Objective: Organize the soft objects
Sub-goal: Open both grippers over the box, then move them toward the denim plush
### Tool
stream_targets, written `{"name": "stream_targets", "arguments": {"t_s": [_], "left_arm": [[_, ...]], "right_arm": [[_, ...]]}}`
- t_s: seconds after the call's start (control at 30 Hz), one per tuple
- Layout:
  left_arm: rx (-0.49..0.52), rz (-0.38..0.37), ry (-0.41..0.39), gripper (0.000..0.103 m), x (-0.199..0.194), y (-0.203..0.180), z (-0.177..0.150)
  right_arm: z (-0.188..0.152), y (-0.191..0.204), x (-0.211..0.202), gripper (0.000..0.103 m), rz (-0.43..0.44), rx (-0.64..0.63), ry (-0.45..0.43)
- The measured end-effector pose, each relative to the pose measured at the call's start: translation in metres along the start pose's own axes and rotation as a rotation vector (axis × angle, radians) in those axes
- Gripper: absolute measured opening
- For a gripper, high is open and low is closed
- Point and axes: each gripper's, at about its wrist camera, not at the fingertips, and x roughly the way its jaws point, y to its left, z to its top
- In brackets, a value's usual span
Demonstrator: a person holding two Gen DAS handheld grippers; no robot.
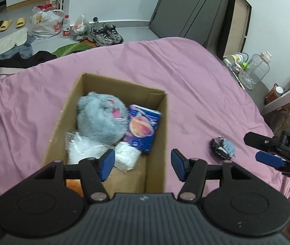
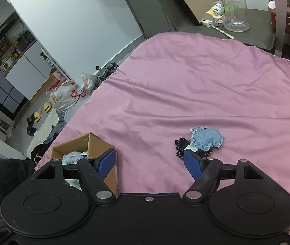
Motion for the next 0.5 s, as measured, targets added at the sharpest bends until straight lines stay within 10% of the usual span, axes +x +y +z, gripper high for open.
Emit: {"name": "stream_targets", "arguments": {"t_s": [0.5], "left_arm": [[0.071,-0.042,-0.011,0.059,0.008,-0.052,0.004]], "right_arm": [[0.010,-0.035,-0.002,0.073,-0.034,0.065,-0.008]]}}
